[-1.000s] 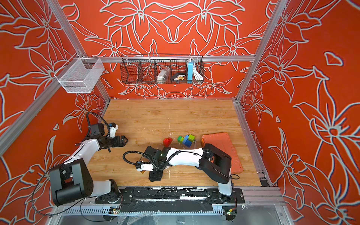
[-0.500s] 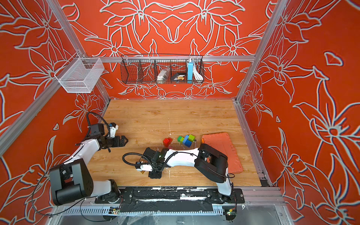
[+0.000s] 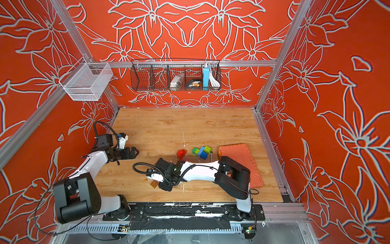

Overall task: Assemble the letter h with lego
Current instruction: Pick up the lego brick from the center of the board, then assemble the lego brick with the lego brick.

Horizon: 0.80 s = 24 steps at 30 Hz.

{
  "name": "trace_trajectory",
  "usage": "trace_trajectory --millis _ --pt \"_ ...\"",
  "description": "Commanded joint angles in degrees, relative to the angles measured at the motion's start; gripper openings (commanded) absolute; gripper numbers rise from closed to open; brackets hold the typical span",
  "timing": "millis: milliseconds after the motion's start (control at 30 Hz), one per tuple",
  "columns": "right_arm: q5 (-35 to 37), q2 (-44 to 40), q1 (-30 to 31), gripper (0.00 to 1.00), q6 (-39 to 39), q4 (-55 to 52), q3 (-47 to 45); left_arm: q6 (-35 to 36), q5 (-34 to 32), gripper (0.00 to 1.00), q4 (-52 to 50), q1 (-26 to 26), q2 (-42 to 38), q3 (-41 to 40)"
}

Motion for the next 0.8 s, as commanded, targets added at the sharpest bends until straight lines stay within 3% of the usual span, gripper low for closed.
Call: trace_trajectory --millis 0,100,267,767 --pt "2.4 -2.1 0.8 0.24 10.1 4.2 0.5 0.6 1.0 0.99 -0.3 0.2 -1.7 -0.6" --pt "3.0 -0.8 1.4 0.25 14.2 8.4 0.8 0.6 0.9 0.99 -0.3 0.1 -1.7 -0.5" --pt "9.9 4.0 2.2 0.25 20.6 4.2 6.4 0.1 0.7 0.99 0.1 0.2 -2.3 -0.9" --pt "11.8 11.5 5.0 0.25 22.4 -7.9 17.9 0.2 1.2 0.99 -0.2 0.2 -2.4 -0.8"
